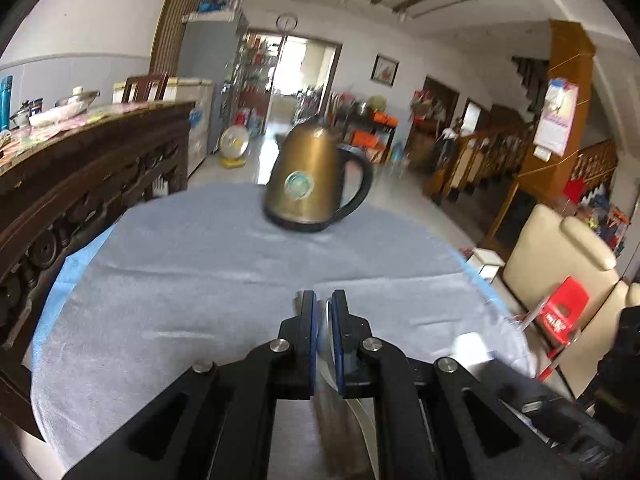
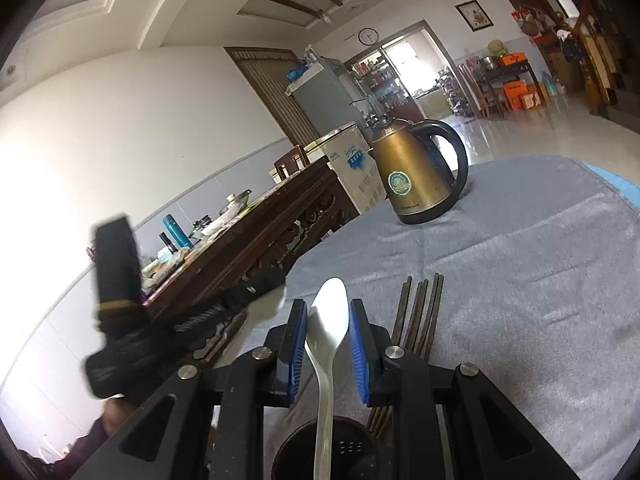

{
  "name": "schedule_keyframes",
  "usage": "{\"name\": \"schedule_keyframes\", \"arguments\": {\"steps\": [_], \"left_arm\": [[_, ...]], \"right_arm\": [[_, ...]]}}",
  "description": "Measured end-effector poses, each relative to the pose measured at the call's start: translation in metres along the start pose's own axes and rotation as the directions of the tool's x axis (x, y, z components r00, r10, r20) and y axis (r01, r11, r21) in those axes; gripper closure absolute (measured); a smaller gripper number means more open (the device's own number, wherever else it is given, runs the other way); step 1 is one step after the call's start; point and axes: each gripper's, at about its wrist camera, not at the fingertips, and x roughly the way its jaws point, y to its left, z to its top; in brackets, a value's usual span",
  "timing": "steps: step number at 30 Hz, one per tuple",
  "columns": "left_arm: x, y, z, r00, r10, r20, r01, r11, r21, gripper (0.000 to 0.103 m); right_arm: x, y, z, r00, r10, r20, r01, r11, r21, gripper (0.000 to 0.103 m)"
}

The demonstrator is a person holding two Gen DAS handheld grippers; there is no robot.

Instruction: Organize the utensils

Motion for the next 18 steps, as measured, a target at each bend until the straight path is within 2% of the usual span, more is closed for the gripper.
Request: {"name": "schedule_keyframes", "arguments": {"steps": [4,10,18], "left_arm": [[-0.010,-0.009,-0.008,0.996,-0.020,0.082,0.021,1.000,-0.009,0.096],[-0.012,-0.008,-0.020,0.990,-0.018,0.139,0.026,0.998,-0.054,0.096],[-0.010,-0.009,-0.038,0.986,-0.028,0.166,0.037,0.998,-0.055,0.096]], "right_arm": [[0.002,0.000,-0.009,0.999,-0.042,0.006,0.042,0.999,-0.012,0.080],[-0.006,-0.001,-0.014,0.998,-0.062,0.029,0.062,0.998,-0.026,0.080],[-0.020,-0.009,-0.016,0.998,-0.061,0.031,0.061,0.998,-0.012,0.080]]}}
